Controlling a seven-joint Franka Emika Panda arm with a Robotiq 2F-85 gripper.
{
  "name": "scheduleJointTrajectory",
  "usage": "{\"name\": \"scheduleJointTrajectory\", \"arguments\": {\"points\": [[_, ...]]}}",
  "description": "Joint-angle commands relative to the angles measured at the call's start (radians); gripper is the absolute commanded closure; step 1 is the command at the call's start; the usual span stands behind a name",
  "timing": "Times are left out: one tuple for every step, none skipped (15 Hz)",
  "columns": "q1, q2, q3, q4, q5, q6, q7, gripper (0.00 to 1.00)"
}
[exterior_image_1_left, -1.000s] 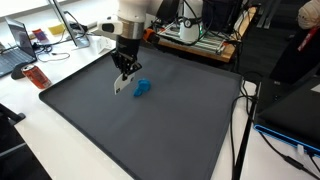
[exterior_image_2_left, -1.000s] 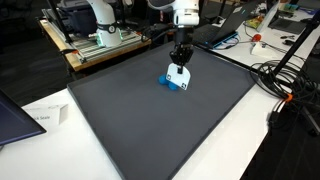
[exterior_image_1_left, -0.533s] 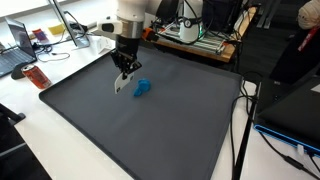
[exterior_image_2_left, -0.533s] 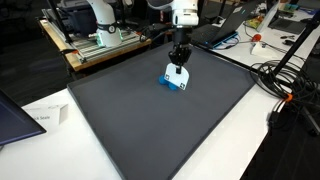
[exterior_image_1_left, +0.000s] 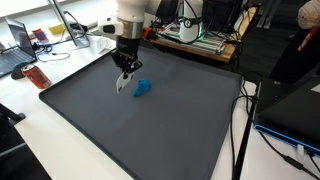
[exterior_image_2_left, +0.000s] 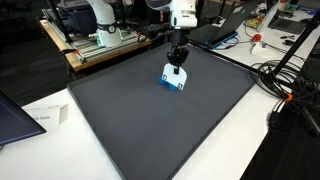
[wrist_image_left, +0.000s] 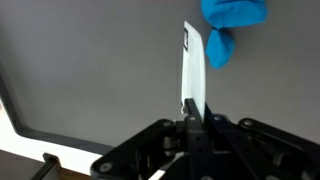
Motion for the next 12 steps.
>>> {"name": "scheduleJointTrajectory", "arguments": {"points": [[-0.003,-0.046,0.003,-0.052,0.048,-0.006,-0.086,0.99],[-0.006,-0.048,0.007,-0.058,0.054,-0.005,-0.105,0.99],[-0.010,-0.048,0.011,-0.061,0.061,-0.003,-0.126,0.99],[-0.015,-0.048,0.016,-0.065,0.071,0.001,-0.146,0.99],[-0.013,-0.048,0.013,-0.068,0.073,-0.001,-0.155,0.99],[-0.012,-0.049,0.011,-0.070,0.074,-0.007,-0.163,0.99],[-0.014,-0.049,0.012,-0.074,0.080,-0.006,-0.175,0.99],[-0.017,-0.048,0.015,-0.078,0.087,-0.006,-0.189,0.99],[-0.020,-0.048,0.017,-0.080,0.092,-0.009,-0.205,0.99],[-0.023,-0.047,0.017,-0.081,0.097,-0.010,-0.218,0.99],[-0.026,-0.049,0.017,-0.085,0.102,-0.012,-0.228,0.99],[-0.023,-0.051,0.010,-0.087,0.101,-0.011,-0.218,0.99]]}}
